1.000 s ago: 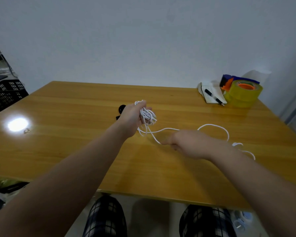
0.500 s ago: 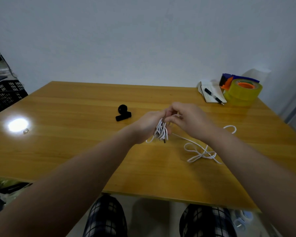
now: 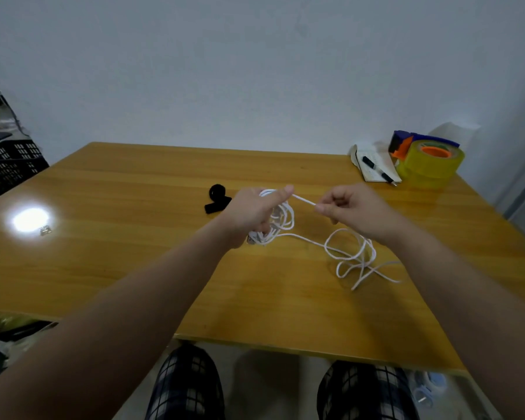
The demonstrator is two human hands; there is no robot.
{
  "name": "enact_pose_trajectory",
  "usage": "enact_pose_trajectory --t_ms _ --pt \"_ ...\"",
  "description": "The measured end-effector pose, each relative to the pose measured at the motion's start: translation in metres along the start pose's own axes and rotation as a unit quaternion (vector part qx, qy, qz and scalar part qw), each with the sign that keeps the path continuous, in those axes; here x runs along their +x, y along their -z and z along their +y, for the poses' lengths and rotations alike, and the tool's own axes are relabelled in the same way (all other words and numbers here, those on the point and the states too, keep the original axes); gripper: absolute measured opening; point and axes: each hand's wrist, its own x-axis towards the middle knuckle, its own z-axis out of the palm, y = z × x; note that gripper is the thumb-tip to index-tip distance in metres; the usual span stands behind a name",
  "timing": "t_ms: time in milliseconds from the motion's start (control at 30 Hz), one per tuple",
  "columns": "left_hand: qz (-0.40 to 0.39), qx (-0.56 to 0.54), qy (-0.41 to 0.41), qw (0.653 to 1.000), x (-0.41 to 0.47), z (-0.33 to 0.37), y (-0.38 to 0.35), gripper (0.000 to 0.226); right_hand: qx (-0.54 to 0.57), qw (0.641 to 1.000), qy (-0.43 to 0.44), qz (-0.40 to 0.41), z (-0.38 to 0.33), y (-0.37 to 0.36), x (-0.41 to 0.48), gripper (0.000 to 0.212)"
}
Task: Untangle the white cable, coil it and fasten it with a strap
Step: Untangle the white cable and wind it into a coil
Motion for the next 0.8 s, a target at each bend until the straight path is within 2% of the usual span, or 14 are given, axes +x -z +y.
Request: enact_pose_trajectory --t_ms 133,200,267,333,433,467,533,600,633,700,767,800 --pt "-0.038 -0.106 0.046 0.993 -0.004 0.000 -0.010 0.046 -0.125 0.982 -0.015 0.142 0.004 -0.012 0.010 0.036" --pt "-0.074 -0.158 0.062 0.983 -0.006 0.000 -0.014 0.050 -0.179 0.969 -0.030 0.169 0.007 -0.016 0.010 0.046" --pt "-0.099 -0.210 0.050 0.971 -0.009 0.002 -0.015 0.047 -0.234 0.962 -0.039 0.134 0.010 -0.024 0.006 0.049" --pt "-0.123 -0.225 0.012 0.967 -0.011 0.004 -0.014 0.035 -0.286 0.952 -0.048 0.096 0.013 -0.031 0.002 0.045" --pt "-0.120 -0.210 -0.020 0.970 -0.010 0.007 -0.013 0.020 -0.347 0.936 -0.026 0.047 0.017 -0.039 -0.003 0.023" --pt "-0.107 -0.220 -0.021 0.970 -0.009 0.008 -0.012 0.018 -0.370 0.929 0.001 0.026 0.020 -0.040 -0.004 0.022" --pt "-0.073 -0.269 -0.023 0.960 -0.005 0.010 -0.008 0.017 -0.451 0.892 0.027 -0.014 0.025 -0.041 -0.007 0.051" --pt "-0.032 -0.331 -0.018 0.943 0.001 0.012 0.000 0.015 -0.488 0.872 0.035 -0.018 0.024 -0.039 -0.009 0.060" --pt "-0.012 -0.349 -0.017 0.937 0.004 0.011 0.004 0.014 -0.484 0.874 0.034 -0.023 0.023 -0.037 -0.008 0.057" --pt "0.016 -0.363 -0.020 0.932 0.007 0.009 0.010 0.018 -0.403 0.915 0.031 -0.005 0.024 -0.034 -0.008 0.041" --pt "0.025 -0.369 -0.018 0.929 0.008 0.010 0.012 0.021 -0.309 0.950 0.026 0.049 0.022 -0.034 -0.014 0.033" --pt "0.021 -0.370 -0.017 0.929 0.007 0.011 0.011 0.021 -0.294 0.953 0.032 0.070 0.021 -0.036 -0.016 0.032"
